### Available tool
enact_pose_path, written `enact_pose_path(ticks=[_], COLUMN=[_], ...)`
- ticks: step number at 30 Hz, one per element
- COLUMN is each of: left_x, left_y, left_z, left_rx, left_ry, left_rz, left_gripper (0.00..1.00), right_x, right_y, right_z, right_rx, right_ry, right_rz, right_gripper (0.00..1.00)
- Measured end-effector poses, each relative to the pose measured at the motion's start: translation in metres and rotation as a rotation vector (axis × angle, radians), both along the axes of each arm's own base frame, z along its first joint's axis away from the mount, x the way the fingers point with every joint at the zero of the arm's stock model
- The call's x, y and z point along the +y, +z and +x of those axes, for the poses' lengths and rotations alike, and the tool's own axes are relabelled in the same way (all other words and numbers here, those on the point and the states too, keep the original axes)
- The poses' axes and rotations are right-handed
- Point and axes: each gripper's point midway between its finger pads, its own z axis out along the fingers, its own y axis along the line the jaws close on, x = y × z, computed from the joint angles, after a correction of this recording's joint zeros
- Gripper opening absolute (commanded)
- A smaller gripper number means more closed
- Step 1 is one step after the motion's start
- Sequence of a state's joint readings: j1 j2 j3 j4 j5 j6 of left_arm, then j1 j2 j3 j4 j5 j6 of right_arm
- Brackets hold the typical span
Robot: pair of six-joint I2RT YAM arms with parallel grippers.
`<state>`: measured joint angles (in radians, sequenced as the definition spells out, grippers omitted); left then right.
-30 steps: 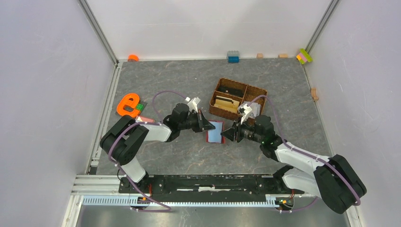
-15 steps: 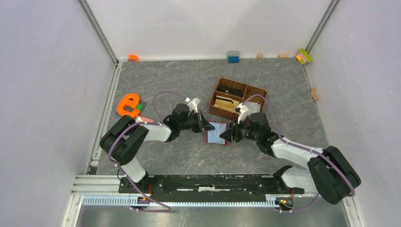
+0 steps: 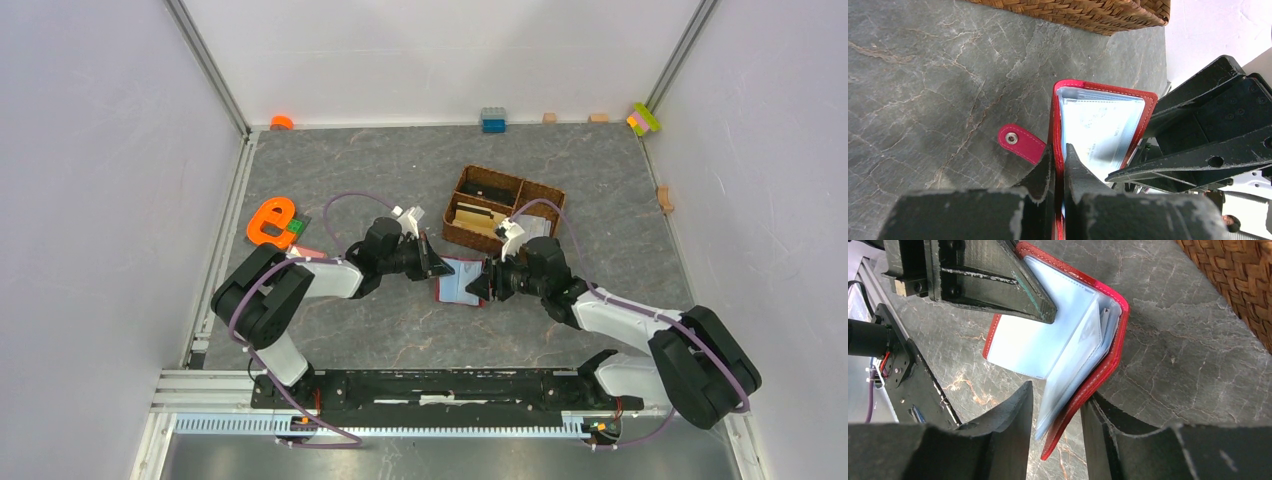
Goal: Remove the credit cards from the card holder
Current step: Remove the credit card from the card holder.
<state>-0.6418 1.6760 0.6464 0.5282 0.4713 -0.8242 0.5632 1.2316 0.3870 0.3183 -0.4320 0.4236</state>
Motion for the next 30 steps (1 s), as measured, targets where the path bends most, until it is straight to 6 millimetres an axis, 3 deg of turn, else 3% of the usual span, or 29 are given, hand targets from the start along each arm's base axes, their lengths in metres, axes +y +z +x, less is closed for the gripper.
enact_pose_path(ticks=[5, 12, 19, 30], left_x=[0.001, -0.001, -0.001, -0.002], left_y=[-0.001, 0.001, -0.004, -0.013], left_z=[0.0, 0.002, 0.003, 0.005], left_rx=[0.009, 0.005, 0.016, 0.037], left_ry=[0.001, 0.006, 0.007, 0.007], left_rz=[0.008, 0.008, 0.018, 0.034], left_gripper=[0.02, 0.02, 0.02, 0.02], right_x=[-0.004, -0.001, 0.002, 0.007], right_y=[0.0, 0.008, 0.007, -0.001], right_z=[0.0, 0.006, 0.001, -0.003], right_rx=[-0.008, -0.042, -0.062, -0.072], right_ry=[-0.006, -0.006, 0.016, 0.043], right_rz=[-0.037, -0.1, -0.164, -0.225], right_gripper=[0.29, 0.3, 0.4, 0.38])
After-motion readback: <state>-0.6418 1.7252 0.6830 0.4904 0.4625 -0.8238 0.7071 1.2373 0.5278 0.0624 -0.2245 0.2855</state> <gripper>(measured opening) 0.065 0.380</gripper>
